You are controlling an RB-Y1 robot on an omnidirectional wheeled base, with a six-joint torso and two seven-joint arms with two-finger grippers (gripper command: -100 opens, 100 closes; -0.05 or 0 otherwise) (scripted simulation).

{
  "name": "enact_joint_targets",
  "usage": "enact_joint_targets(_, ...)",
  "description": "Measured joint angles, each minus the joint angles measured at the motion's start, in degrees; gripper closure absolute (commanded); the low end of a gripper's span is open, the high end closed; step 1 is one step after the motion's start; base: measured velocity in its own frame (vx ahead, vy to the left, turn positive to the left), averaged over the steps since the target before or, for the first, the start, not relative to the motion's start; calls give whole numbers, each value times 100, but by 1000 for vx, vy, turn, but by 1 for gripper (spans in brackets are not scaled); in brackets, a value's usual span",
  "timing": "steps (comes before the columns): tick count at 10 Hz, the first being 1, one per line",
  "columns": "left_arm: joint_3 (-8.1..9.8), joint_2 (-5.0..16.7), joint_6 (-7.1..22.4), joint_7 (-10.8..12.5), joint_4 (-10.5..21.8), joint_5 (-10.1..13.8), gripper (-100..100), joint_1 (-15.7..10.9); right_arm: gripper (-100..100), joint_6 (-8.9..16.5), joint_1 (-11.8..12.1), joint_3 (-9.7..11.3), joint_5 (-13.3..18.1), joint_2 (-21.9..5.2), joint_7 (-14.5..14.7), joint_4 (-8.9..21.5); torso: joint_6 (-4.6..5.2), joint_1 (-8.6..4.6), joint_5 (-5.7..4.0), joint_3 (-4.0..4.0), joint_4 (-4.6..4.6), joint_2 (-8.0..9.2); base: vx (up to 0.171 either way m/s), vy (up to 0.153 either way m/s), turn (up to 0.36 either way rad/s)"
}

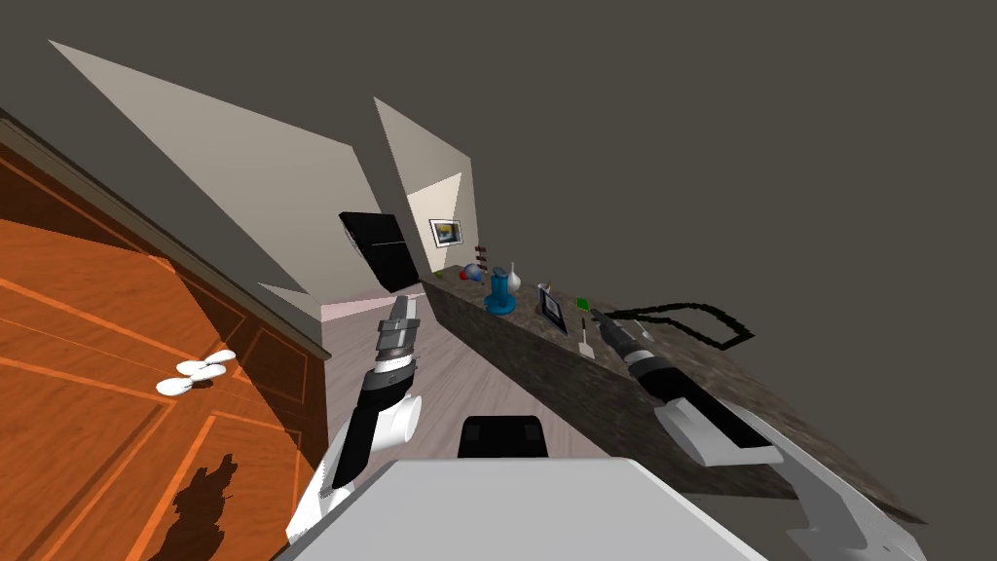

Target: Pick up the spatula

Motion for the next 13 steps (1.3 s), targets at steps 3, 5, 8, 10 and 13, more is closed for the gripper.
enact_joint_targets(3,0,0,0,0,0,0,0,0,-100,410,48,-38,-233,-393,85,46,2,-1,-1,-1,0,-1,4,-7,75)
enact_joint_targets(5,0,0,0,0,0,0,0,1,-100,691,39,-37,-407,-675,136,130,2,-3,-1,-2,-1,-3,8,-10,80)
enact_joint_targets(8,0,0,0,0,0,0,0,0,-100,1104,151,-29,-682,-1090,217,189,1,-5,-1,-2,-1,-4,10,-16,68)
enact_joint_targets(10,0,0,0,0,0,0,0,0,-100,1374,134,-10,-884,-1405,239,274,-1,-5,-1,-4,-1,-7,14,-18,87)
enact_joint_targets(13,1,0,0,0,0,0,0,1,-100,1761,196,41,-1113,-1751,285,340,3,-6,-3,-4,-2,-7,17,-23,84)
